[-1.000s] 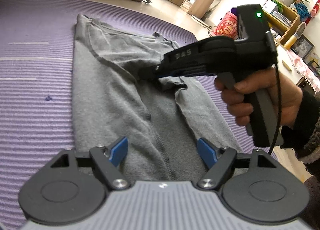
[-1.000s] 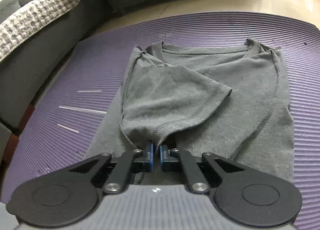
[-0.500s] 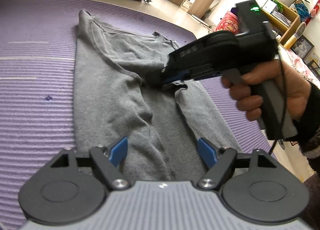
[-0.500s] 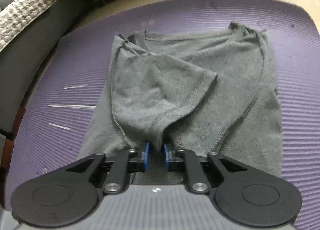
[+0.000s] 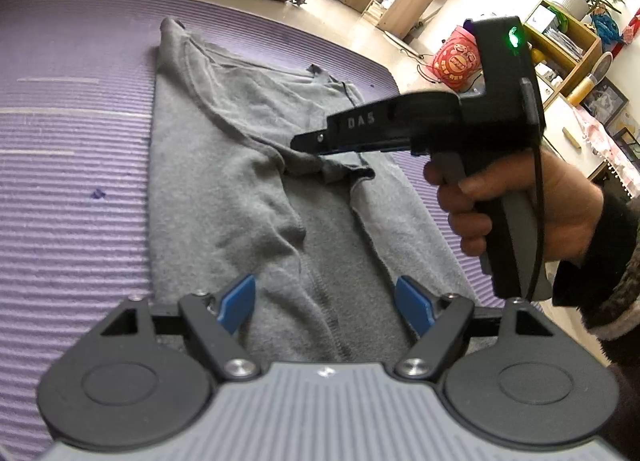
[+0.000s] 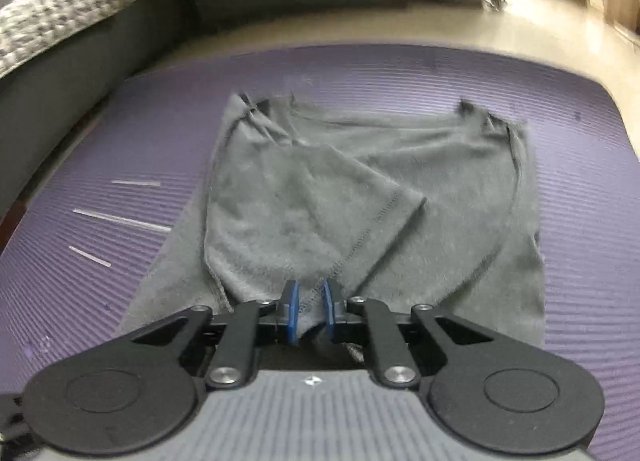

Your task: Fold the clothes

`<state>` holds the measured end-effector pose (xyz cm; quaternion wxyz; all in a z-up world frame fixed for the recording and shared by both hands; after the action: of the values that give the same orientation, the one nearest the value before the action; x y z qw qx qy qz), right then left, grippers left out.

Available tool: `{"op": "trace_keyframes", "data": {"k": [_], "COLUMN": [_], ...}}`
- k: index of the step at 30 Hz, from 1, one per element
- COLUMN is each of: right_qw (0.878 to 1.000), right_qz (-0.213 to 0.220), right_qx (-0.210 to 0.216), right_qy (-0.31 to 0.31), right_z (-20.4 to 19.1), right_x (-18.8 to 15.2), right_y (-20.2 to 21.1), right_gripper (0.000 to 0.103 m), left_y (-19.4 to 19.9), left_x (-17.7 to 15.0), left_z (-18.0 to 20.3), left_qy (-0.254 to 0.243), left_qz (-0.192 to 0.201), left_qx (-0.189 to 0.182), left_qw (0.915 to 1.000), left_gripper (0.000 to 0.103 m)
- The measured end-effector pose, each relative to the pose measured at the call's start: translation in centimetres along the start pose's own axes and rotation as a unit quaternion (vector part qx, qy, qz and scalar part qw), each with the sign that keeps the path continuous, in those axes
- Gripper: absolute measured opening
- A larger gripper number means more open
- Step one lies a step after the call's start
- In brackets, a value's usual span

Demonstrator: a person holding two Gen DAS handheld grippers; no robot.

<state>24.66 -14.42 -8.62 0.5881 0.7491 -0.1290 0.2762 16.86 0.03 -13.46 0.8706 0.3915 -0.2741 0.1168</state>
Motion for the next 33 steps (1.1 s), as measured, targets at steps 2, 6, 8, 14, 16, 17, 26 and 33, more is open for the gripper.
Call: {"op": "trace_keyframes", "data": {"k": [2, 6, 8, 14, 16, 17, 26, 33], "right_qw": [1.000, 1.000, 1.000, 0.997, 0.995, 0.994, 0.982, 0.972], "right_qz": [0.002, 0.008, -0.003, -0.062, -0.082, -0.091, -0.179, -0.220], "right_qx": [0.010, -0.002, -0.014, -0.040, -0.039, -0.038, -0.019, -0.002], "right_qy": [-0.020, -0.019, -0.020, -0.027, -0.040, -0.045, -0.065, -0.078], "right_z": [0.3, 0.9, 1.5, 1.8, 1.7, 1.8, 0.2, -0.3], "right_x": [0.3, 0.0, -1.5, -9.0, -11.4, -12.4, -20.8, -23.3], "right_y": [1.3, 4.5, 7.0, 13.8, 15.3, 15.8, 18.4, 19.0], "right_gripper": [0.014, 0.018, 0.025, 0.027, 0.028, 0.030, 0.032, 0.033], "left_y": [0.0, 0.1, 0.3, 1.4, 2.4, 2.9, 6.5, 8.2], "left_x": [0.0, 0.2, 0.3, 0.1, -0.3, -0.6, -4.6, -9.3], "left_z": [0.0, -0.1, 0.0, 0.5, 0.9, 1.1, 1.2, 1.1], "left_qy": [-0.002, 0.004, 0.004, -0.015, -0.024, -0.024, -0.004, 0.024], "left_qz": [-0.001, -0.012, -0.020, -0.043, -0.052, -0.055, -0.160, -0.271], "left_qx": [0.000, 0.002, 0.011, 0.073, 0.105, 0.113, 0.166, 0.171], "left_qw": [1.0000, 0.9999, 0.9997, 0.9963, 0.9928, 0.9918, 0.9730, 0.9469], "left_gripper": [0.079, 0.079, 0.079, 0.079, 0.079, 0.079, 0.072, 0.061]}}
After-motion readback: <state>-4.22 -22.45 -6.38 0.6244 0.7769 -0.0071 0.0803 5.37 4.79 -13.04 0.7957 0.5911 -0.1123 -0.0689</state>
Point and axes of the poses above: each gripper's, at about its wrist camera, not at the fingertips, and y roughly against the way its jaws point, z to its right, x to its top, the point moved 7 cm from there along -y, roughly the way its jaws point, and after that the axes turned 6 degrees about y, right-handed, at the moved point
